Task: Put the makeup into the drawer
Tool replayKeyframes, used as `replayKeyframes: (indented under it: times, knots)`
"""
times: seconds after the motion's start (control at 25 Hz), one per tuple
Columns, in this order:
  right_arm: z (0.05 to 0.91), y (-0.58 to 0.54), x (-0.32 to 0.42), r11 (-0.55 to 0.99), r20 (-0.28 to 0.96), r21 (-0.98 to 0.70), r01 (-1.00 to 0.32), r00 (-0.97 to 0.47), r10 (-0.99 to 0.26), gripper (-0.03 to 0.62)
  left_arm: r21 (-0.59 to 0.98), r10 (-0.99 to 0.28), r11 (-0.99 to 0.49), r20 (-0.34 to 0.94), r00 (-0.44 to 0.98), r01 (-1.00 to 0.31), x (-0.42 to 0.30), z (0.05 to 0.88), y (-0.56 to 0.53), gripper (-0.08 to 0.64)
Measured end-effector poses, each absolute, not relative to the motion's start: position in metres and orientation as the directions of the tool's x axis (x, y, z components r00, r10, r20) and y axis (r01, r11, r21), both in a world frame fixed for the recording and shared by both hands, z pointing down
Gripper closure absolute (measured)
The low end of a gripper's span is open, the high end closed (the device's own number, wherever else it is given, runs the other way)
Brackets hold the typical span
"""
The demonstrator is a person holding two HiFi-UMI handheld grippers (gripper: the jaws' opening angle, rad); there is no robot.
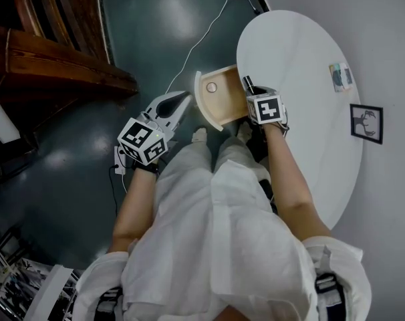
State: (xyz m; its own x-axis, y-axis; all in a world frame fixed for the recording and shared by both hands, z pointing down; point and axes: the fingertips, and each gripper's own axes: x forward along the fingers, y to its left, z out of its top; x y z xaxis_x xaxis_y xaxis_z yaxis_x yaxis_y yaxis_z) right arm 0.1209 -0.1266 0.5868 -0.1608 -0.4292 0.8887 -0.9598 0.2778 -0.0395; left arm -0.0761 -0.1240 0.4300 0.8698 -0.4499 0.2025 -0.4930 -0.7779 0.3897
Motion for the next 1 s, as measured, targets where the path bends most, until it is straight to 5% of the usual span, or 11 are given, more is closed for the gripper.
replayKeyframes:
  times: [1.0]
  knots:
    - [0.644, -0.156, 0.023, 0.388, 0.881, -0.154, -0.909, -0.304, -0.362, 0.500, 0.404, -0.483, -0.733, 0.257, 0.837, -0.547, -0.102, 0.453, -0.128, 0.541]
